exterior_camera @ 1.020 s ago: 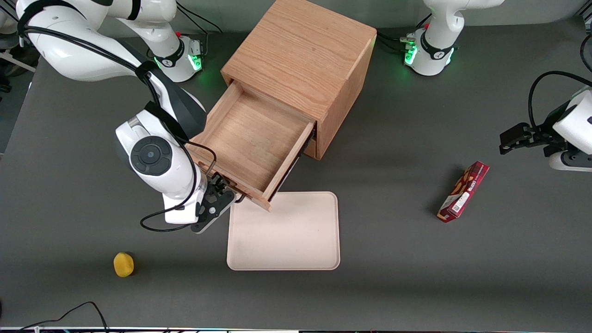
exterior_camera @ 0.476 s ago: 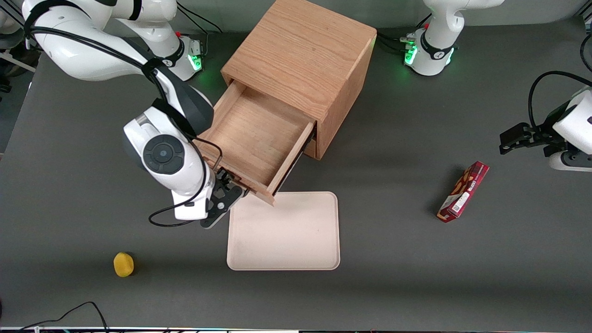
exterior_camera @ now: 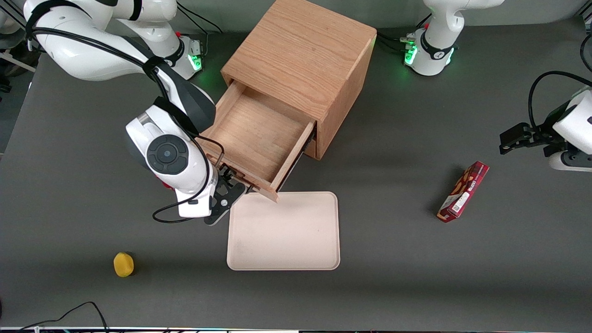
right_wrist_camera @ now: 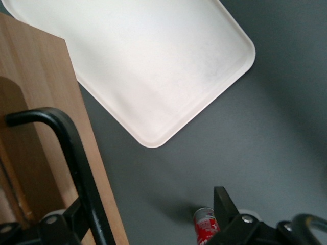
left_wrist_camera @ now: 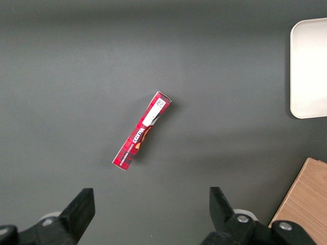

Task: Open upper drawer

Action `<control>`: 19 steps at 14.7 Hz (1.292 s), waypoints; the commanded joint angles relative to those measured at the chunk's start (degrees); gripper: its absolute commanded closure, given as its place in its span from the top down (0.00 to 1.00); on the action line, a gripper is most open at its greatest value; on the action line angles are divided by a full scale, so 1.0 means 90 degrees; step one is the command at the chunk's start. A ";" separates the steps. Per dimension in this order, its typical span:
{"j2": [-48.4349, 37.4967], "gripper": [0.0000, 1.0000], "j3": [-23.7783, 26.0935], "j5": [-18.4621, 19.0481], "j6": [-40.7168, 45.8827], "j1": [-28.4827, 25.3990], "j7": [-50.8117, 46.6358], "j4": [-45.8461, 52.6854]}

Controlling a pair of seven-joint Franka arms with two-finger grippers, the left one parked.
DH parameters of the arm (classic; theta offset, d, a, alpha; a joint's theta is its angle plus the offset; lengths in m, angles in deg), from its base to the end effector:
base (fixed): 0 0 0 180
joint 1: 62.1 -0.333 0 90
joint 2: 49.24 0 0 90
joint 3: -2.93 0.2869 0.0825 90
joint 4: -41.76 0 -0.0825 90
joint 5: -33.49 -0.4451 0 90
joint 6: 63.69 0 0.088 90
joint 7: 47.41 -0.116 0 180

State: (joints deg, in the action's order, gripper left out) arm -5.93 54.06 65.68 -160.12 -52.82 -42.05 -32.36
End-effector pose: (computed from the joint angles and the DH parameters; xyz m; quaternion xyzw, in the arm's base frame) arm 0.6676 0.3357 0.3535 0.9193 0.3901 -0.0522 0.0080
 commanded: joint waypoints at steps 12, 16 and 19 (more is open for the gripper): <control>0.0266 1.00 -0.0252 -0.0393 0.0470 -0.0064 0.0343 0.0970; 0.0256 1.00 -0.0281 -0.0393 0.0674 -0.0074 0.0499 0.1214; 0.0246 1.00 -0.0213 -0.0422 0.1191 -0.0142 0.0509 0.1564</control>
State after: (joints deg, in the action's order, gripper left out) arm -4.30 52.12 62.78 -153.03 -52.72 -39.09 -22.41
